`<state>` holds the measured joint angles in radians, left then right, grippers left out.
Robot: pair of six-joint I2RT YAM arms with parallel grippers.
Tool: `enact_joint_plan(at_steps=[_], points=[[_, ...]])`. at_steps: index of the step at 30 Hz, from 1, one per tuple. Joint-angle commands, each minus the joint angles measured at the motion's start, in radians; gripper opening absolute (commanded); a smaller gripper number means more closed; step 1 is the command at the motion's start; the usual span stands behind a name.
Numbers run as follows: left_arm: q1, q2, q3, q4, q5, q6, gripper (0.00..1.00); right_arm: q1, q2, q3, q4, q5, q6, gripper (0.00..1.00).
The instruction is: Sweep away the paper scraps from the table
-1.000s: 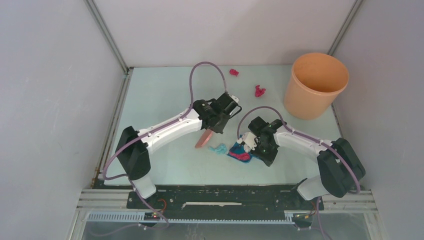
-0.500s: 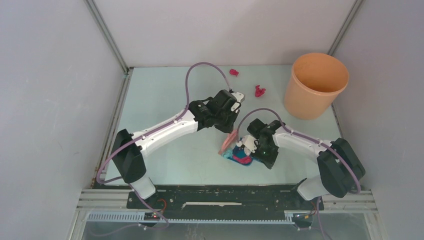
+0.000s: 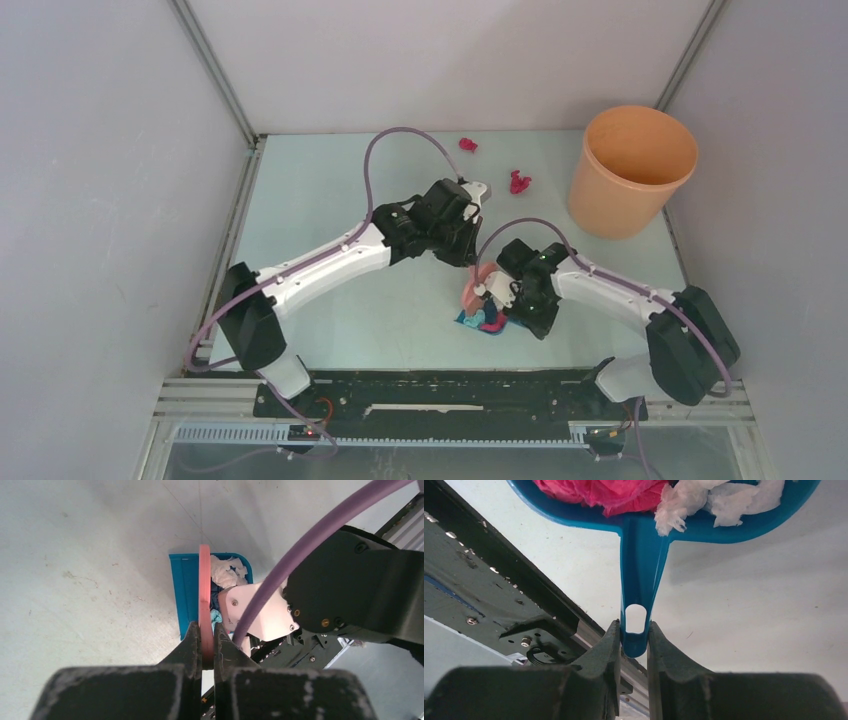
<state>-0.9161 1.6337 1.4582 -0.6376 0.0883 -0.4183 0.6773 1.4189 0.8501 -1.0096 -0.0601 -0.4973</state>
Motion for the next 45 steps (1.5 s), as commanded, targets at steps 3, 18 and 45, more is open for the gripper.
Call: enact_joint_plan(at_steps=[3, 18, 45], points=[[-0.009, -0.128, 0.046, 0.044, -0.084, -0.015, 0.0, -0.042, -0.13, -0.014, 0.006, -0.041, -0.032, 0.03], [-0.009, -0.25, 0.101, -0.003, -0.224, 0.018, 0.0, -0.171, -0.345, -0.032, 0.005, -0.125, -0.083, 0.03], [-0.008, -0.7, -0.361, 0.119, -0.454, -0.026, 0.06, -0.462, -0.378, 0.293, -0.222, -0.302, -0.183, 0.02]])
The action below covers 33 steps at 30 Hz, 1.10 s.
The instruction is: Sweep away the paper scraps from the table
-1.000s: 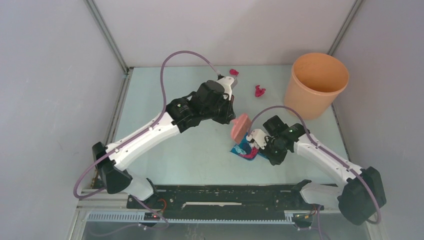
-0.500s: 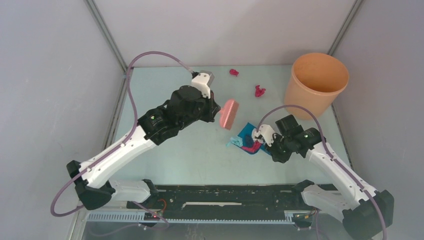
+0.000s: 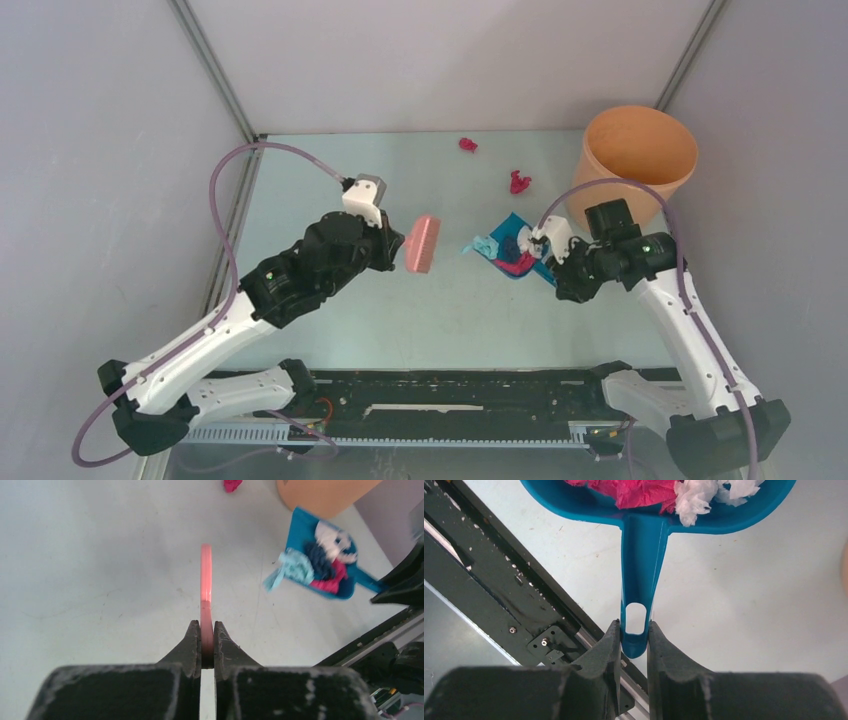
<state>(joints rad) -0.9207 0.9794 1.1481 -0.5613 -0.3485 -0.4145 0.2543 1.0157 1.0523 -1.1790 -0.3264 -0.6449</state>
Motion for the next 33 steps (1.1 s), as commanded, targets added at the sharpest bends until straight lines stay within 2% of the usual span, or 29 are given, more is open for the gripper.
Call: enact_joint_plan(at_steps=[1, 6, 12, 20, 33], points=[[-0.003, -0.052, -0.071, 0.048, -0.011, -0.034, 0.06, -0.05, 0.034, 0.112, -0.06, -0.032, -0.038, 0.02], [-0.003, -0.074, -0.148, 0.086, 0.01, -0.042, 0.05, -0.106, 0.073, 0.229, -0.079, -0.015, -0.012, 0.02], [-0.003, -0.062, -0.154, 0.083, 0.043, -0.019, 0.05, -0.144, 0.106, 0.339, -0.087, 0.038, 0.037, 0.02], [-0.003, -0.066, -0.18, 0.09, 0.069, -0.016, 0.05, -0.246, 0.171, 0.478, -0.121, -0.013, 0.059, 0.02], [-0.003, -0.085, -0.221, 0.101, 0.096, -0.014, 0.04, -0.515, 0.337, 0.691, -0.098, 0.042, 0.113, 0.01]])
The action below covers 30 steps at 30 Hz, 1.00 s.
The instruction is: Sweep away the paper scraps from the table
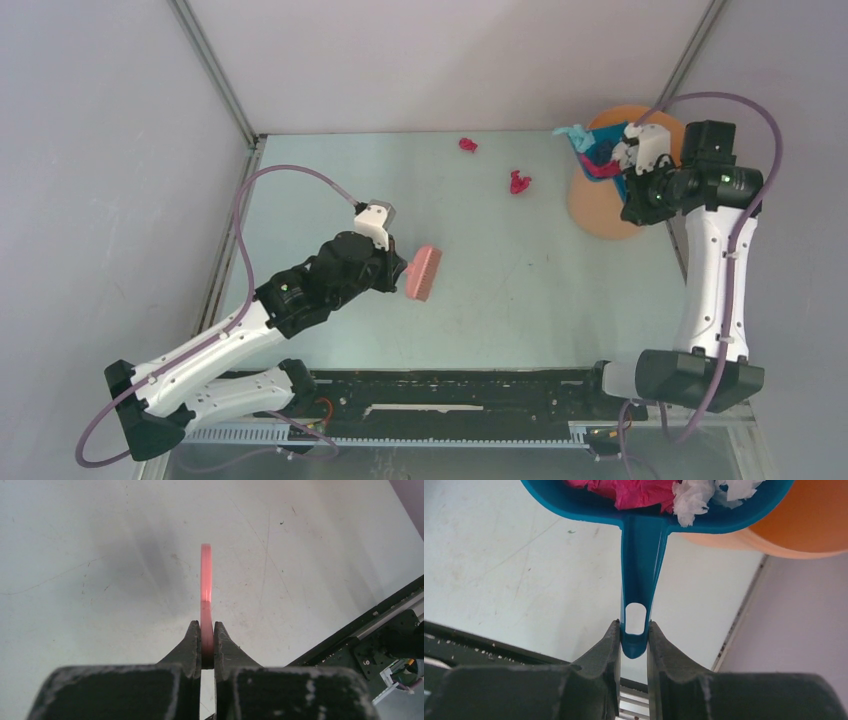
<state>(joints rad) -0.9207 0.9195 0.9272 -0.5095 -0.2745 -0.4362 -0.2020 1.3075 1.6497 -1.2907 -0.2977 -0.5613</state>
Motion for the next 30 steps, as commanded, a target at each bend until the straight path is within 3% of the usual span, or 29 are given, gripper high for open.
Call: enact_joint_plan(at_steps=[1, 7, 14, 18, 23, 27, 30], points=[[-0.004, -0.025, -0.001, 0.049, 0.025, 0.008, 0.05, -0.076, 0.067, 0.121, 0.006, 0.023, 0.029, 0.01], [-0.003, -0.031, -0.009, 0.049, 0.035, 0.011, 0.05, -0.131, 0.185, 0.277, -0.001, 0.215, -0.031, 0.01], [-0.004, -0.033, -0.013, 0.049, 0.04, 0.014, 0.05, -0.122, 0.329, 0.459, -0.003, 0.549, -0.287, 0.04], [-0.003, -0.03, -0.012, 0.049, 0.041, 0.016, 0.04, -0.082, 0.332, 0.458, 0.134, 0.782, -0.503, 0.05], [-0.003, -0.02, -0.002, 0.05, 0.045, 0.02, 0.04, -0.001, 0.205, 0.181, 0.497, 0.972, -0.906, 0.06], [-0.003, -0.019, 0.002, 0.049, 0.051, 0.014, 0.04, 0.024, 0.054, -0.234, 1.027, 1.016, -1.339, 0.05], [-0.003, -0.022, 0.001, 0.049, 0.052, 0.013, 0.04, 0.027, 0.056, -0.276, 1.098, 1.035, -1.389, 0.05]])
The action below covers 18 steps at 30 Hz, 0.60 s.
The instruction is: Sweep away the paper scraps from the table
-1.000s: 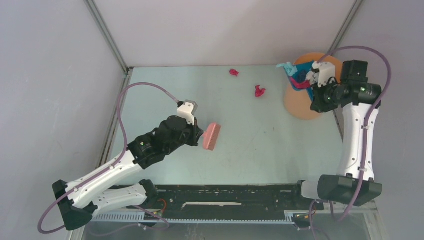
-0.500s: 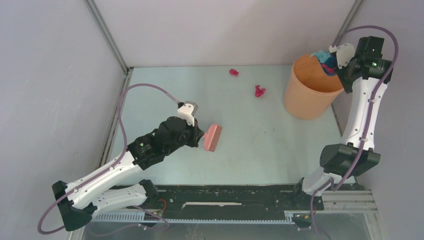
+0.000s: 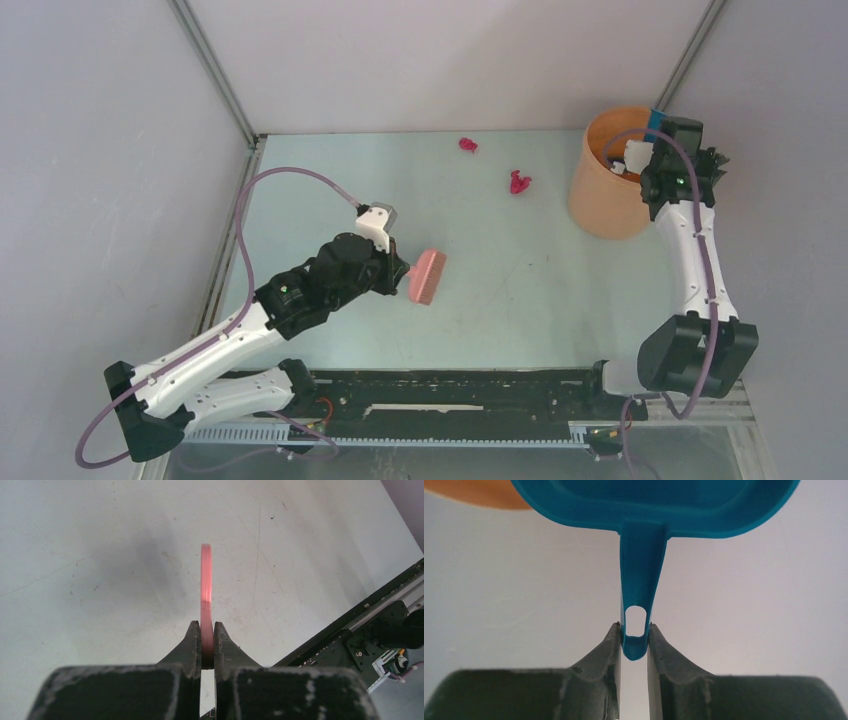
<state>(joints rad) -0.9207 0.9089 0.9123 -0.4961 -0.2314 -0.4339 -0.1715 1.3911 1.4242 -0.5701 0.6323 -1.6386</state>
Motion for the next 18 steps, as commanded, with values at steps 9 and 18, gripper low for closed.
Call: enact_joint_plan(at_steps=[9, 18], points=[[-0.003, 0.001, 0.046, 0.034, -0.016, 0.023, 0.05, -0.021, -0.037, 0.072, 0.156, 0.056, -0.108, 0.05], [-0.004, 0.08, 0.107, 0.128, -0.087, 0.032, 0.05, -0.067, -0.08, 0.326, -0.369, -0.198, 0.348, 0.03]])
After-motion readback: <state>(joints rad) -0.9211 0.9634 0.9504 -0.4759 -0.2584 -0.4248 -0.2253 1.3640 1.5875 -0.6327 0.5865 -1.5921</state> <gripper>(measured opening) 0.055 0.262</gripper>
